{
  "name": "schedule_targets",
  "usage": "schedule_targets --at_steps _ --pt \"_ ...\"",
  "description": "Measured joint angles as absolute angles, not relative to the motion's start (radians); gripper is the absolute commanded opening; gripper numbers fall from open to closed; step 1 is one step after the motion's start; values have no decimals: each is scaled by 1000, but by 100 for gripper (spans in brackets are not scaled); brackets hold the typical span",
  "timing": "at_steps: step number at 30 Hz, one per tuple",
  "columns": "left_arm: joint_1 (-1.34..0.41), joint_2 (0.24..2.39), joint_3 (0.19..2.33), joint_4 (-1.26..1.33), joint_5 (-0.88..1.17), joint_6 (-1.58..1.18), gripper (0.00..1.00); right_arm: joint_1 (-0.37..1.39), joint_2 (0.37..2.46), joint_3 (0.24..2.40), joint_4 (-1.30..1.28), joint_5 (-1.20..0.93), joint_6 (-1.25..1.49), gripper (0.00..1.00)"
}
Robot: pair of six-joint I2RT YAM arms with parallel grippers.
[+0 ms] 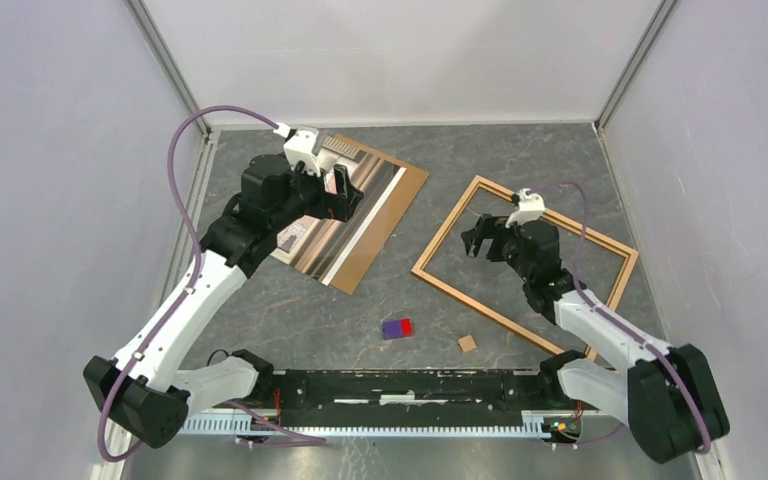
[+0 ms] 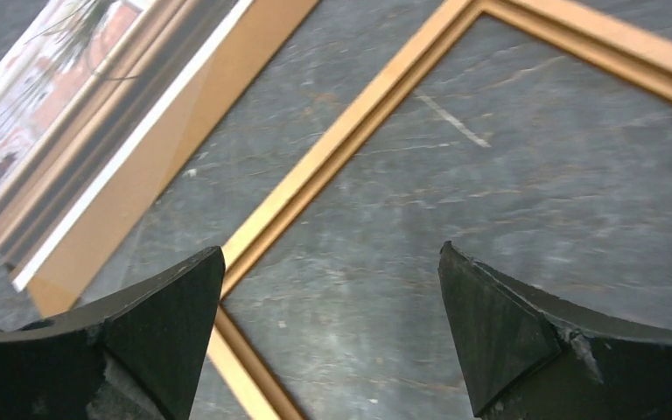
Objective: Put the photo into the frame
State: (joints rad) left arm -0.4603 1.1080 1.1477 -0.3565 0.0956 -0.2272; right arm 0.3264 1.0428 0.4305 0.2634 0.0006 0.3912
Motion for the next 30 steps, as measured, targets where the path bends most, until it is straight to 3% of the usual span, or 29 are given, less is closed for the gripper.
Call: schedule_targets --at_steps 8,14,18,24,30 --pt "-491 1147 1145 -410 -20 -200 100 500 1312 590 325 17 524 98" --pt "-476 1206 1144 -467 -320 -371 100 607 1483 685 375 23 680 98" --pt "-377 1225 1126 -501 -413 -513 100 660 1577 719 400 7 783 95" --pt "-217 1294 1094 -522 -334 -693 100 693 1652 736 437 -50 877 92" --pt "-163 1383 1038 -502 -180 -764 100 693 1753 756 512 -138 891 90"
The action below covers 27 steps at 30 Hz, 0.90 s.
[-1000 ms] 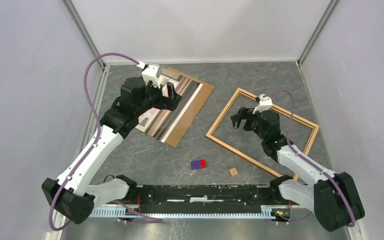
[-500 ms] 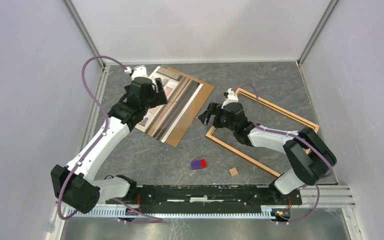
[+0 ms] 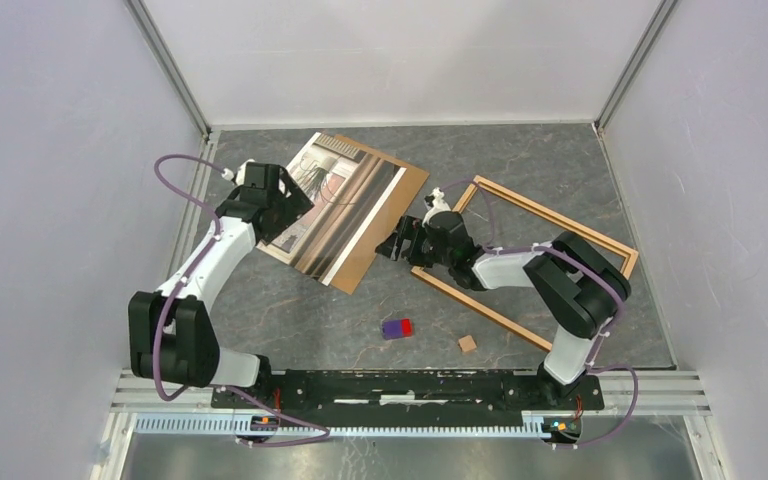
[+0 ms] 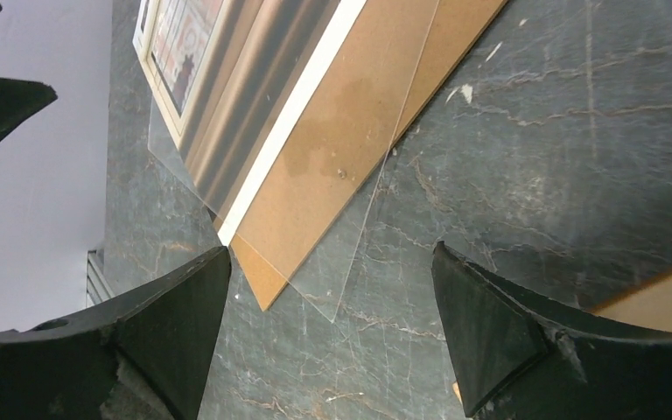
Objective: Put the photo into the frame
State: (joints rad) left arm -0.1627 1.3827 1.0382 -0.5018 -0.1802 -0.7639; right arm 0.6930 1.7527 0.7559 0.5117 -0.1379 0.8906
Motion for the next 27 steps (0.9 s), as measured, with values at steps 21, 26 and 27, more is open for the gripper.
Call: schedule_targets --at_steps 21,26,27 --pt "-91 1572 907 -426 39 -1005 100 709 1913 815 685 -255 950 87" --pt "-86 1591 902 -425 55 -1033 100 724 1928 868 592 -202 958 87" --pt "-86 1591 902 -425 55 -1036 100 728 1928 886 560 -180 962 87"
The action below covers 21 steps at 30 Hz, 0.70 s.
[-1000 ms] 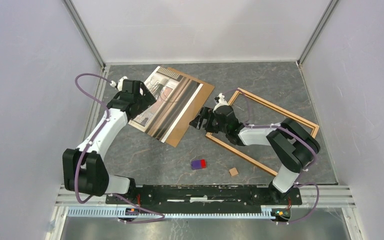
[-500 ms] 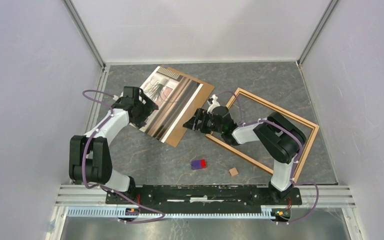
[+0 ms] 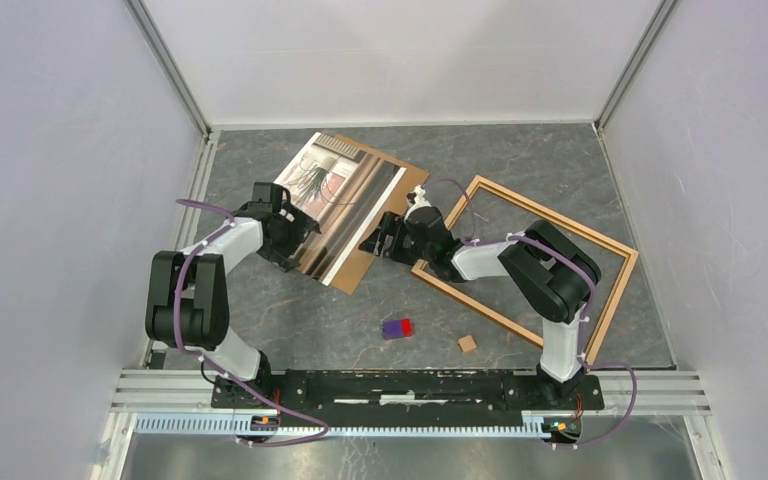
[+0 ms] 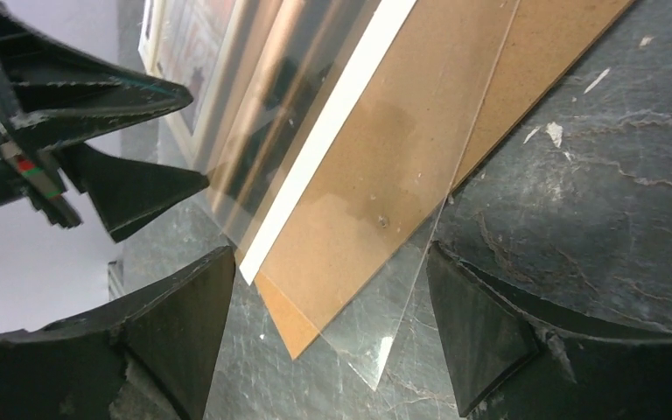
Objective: Put the photo into the frame
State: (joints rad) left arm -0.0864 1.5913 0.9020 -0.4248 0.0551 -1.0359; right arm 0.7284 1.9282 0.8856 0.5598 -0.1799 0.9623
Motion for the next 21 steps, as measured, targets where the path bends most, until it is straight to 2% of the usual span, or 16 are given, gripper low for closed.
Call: schedule_targets --at_steps 4,9,16,21 --pt "-86 1594 902 -425 55 -1050 100 748 1928 945 451 -99 974 86" --pt "-86 1597 902 -424 62 -1054 100 751 1943 976 426 -97 1011 85" --pt "-86 1601 902 -422 82 -1055 100 746 1944 913 533 -123 1094 73" --pt "-91 1603 902 -416 92 -1057 100 746 1938 850 644 -160 1165 68"
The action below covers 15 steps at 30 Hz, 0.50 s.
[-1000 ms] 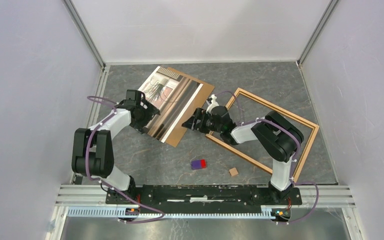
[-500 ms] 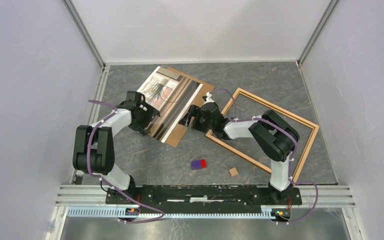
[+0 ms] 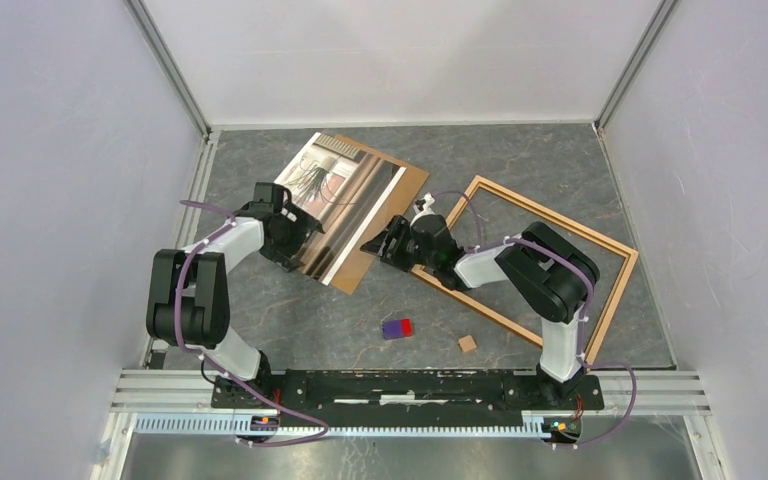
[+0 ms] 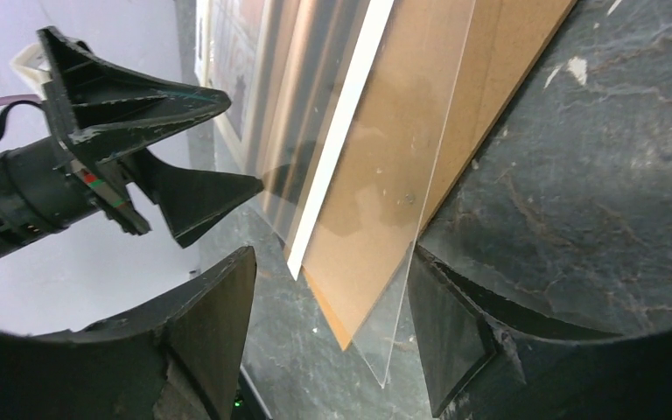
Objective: Put the photo into the frame
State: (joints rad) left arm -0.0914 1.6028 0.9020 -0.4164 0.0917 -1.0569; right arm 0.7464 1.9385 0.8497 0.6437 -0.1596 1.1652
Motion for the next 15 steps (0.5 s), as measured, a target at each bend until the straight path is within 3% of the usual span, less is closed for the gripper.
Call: schedule_targets --at_steps 4,9,15 --pt "-97 1603 902 -413 107 -1056 100 747 1927 827 699 -170 1191 54" --pt "-104 1603 902 -411 113 -1056 100 748 1927 827 746 -178 1210 49" --pt "-118 1603 902 -402 129 -1055 100 757 1969 857 746 -180 1215 27"
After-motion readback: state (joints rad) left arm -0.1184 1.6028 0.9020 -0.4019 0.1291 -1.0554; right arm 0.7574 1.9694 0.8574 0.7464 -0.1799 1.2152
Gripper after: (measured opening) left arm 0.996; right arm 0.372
